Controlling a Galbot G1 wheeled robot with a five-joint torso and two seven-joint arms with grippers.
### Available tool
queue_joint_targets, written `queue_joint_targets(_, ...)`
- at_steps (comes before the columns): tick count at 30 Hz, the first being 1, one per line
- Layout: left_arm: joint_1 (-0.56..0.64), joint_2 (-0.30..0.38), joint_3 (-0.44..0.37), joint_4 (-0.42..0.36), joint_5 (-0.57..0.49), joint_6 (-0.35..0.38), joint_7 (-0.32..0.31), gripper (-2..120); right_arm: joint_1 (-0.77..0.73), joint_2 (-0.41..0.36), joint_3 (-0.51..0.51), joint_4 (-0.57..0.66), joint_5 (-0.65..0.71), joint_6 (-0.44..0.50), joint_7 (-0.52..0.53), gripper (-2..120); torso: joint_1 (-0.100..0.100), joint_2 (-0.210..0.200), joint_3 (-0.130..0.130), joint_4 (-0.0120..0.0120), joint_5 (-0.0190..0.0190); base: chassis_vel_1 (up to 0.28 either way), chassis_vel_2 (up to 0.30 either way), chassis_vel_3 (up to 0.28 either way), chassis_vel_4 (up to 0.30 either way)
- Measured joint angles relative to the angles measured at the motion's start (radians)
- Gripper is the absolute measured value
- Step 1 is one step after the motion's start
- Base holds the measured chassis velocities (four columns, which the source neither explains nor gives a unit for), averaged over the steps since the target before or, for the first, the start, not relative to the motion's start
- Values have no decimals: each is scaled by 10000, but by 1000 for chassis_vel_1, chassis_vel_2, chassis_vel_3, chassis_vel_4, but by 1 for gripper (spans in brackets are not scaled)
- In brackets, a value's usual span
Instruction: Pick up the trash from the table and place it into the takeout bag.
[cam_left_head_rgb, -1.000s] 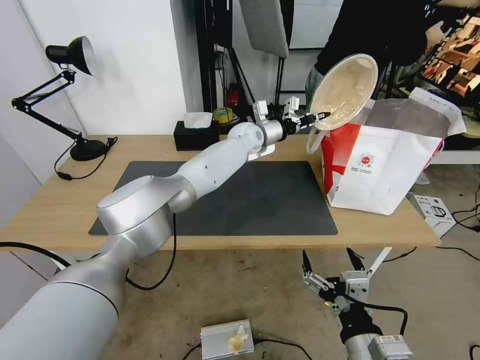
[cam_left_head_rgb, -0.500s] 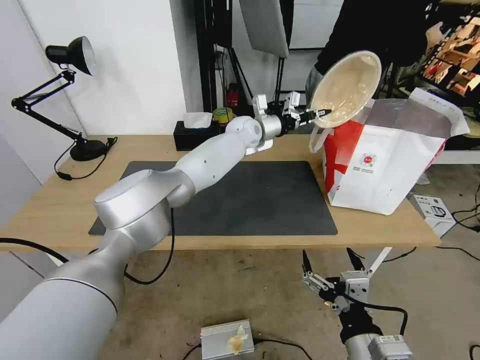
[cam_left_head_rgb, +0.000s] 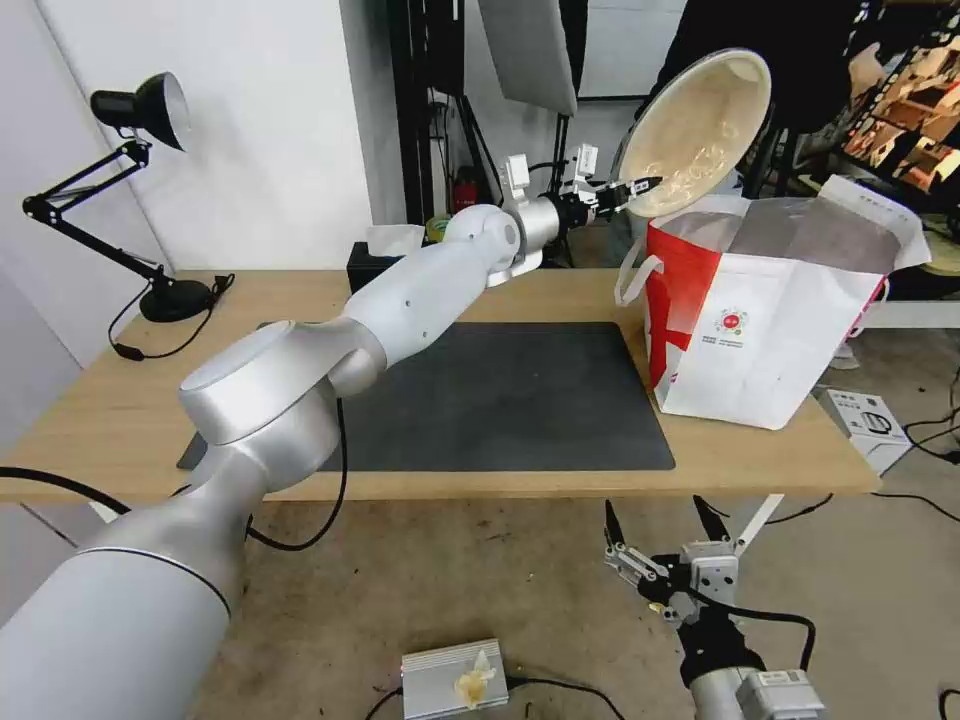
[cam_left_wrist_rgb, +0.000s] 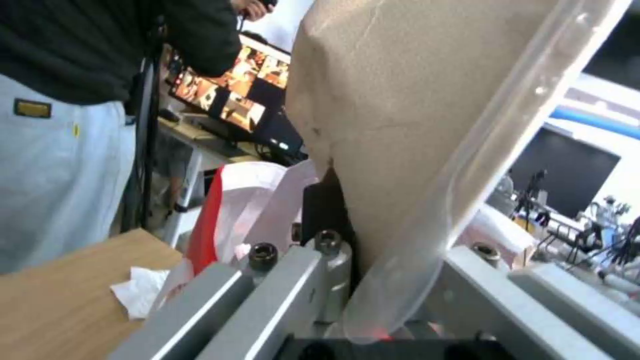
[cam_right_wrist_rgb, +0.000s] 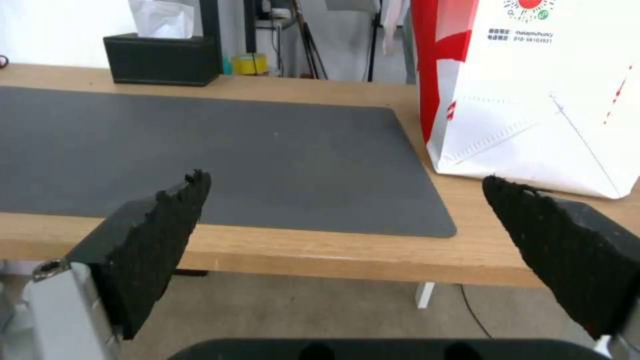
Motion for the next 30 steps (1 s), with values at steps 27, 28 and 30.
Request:
queue_joint_targets(27,289,-18,443,291,1052,1263,-998,1,0,0,0,0,0,0,0,100,0,0,0,0,-1,0,0,0,0)
queue_joint_targets(28,258,-16,498,338,1161,1457,-978,1,0,0,0,0,0,0,0,100,0,0,0,0,0,0,0,0,0)
queue_joint_targets(30,209,-15,622,370,1267,1735,-919,1,0,-1,0,0,0,0,0,100,0,0,0,2,0,0,0,0,0)
